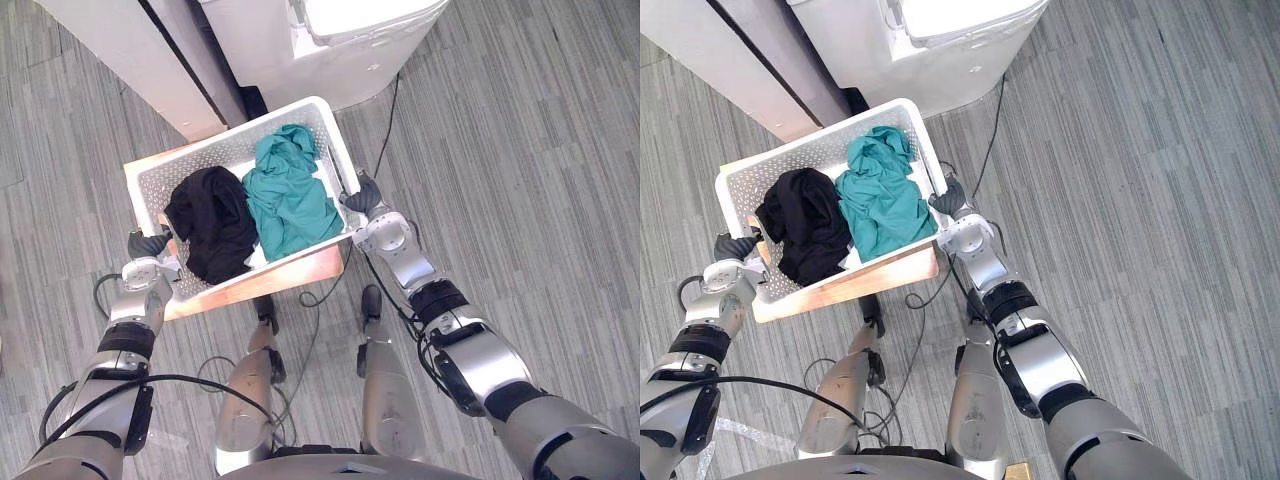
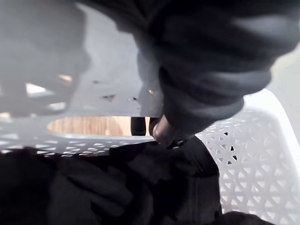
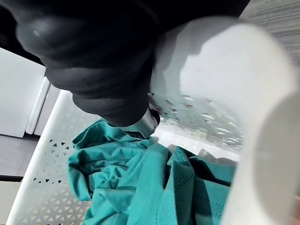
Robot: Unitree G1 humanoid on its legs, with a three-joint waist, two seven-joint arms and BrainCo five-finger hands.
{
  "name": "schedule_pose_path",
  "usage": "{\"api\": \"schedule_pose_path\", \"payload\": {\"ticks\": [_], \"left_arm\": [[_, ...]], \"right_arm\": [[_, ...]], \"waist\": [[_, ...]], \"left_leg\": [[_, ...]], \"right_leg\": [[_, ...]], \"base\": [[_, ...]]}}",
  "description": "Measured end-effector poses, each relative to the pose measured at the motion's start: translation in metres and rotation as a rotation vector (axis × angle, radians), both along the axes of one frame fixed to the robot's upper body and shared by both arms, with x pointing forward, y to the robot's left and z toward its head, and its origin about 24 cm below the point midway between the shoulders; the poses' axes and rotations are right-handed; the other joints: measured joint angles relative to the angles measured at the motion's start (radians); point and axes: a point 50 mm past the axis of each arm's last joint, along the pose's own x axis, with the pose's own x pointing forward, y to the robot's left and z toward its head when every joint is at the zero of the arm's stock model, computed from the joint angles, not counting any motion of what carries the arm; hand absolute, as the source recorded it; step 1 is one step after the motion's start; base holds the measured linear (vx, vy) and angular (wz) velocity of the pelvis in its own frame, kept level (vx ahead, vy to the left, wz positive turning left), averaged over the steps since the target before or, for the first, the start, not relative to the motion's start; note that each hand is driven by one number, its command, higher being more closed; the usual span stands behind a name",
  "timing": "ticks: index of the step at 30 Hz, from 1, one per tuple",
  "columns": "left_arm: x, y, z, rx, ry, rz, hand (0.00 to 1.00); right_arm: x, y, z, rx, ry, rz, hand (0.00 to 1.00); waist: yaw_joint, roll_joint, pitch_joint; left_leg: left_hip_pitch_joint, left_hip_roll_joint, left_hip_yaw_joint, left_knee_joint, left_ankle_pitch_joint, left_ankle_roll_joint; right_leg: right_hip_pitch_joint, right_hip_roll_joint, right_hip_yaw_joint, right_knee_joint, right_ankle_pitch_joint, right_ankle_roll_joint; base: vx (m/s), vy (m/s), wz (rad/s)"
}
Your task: Pick up the laundry basket with both hands and put the clothes into the washing machine.
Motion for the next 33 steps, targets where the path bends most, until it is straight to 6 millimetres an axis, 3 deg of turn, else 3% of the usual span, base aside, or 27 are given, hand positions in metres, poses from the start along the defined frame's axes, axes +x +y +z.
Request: {"api": "schedule_pose_path", "payload": {"ticks": [12,19,25,29,33], "left_arm": [[-0.007,-0.009,-0.019,0.025,0.079,-0.049,1.0],[-0.022,-0.02,-0.044,0.02,0.15,-0.098,1.0],[-0.059,-0.038,-0.085,-0.066,0.245,-0.122,1.0],[-0.093,-0.047,-0.113,-0.158,0.32,-0.099,1.0],[-0.125,-0.056,-0.133,-0.24,0.369,-0.06,1.0]], "right_arm": [[-0.015,-0.015,-0.04,0.063,0.128,-0.055,1.0],[-0.034,-0.027,-0.058,0.191,0.173,-0.094,1.0],[-0.053,-0.047,-0.072,0.267,0.199,-0.148,1.0],[-0.076,-0.054,-0.092,0.293,0.247,-0.152,1.0],[-0.091,-0.061,-0.11,0.316,0.315,-0.167,1.0]], "waist": [[-0.016,-0.001,-0.001],[-0.048,-0.005,-0.019],[-0.06,-0.007,-0.1],[-0.069,-0.008,-0.205],[-0.069,-0.011,-0.231]], "left_leg": [[0.07,0.002,-0.002,0.0,-0.004,-0.006],[0.117,0.004,-0.006,0.0,-0.008,-0.007],[0.172,0.014,0.018,-0.003,-0.035,-0.019],[0.194,0.027,0.035,-0.006,-0.052,-0.028],[0.242,0.052,0.041,0.0,-0.066,-0.04]], "right_leg": [[0.08,0.0,-0.005,-0.013,0.0,0.0],[0.142,0.002,-0.013,-0.038,0.002,0.002],[0.198,0.013,0.008,-0.075,0.01,0.002],[0.208,0.027,0.02,-0.076,-0.014,0.0],[0.237,0.049,0.028,-0.043,-0.04,-0.014]], "base": [[0.0,-0.035,0.0],[0.02,-0.046,0.02],[0.03,-0.04,-0.12],[0.04,-0.056,-0.15],[0.04,-0.053,-0.08]]}}
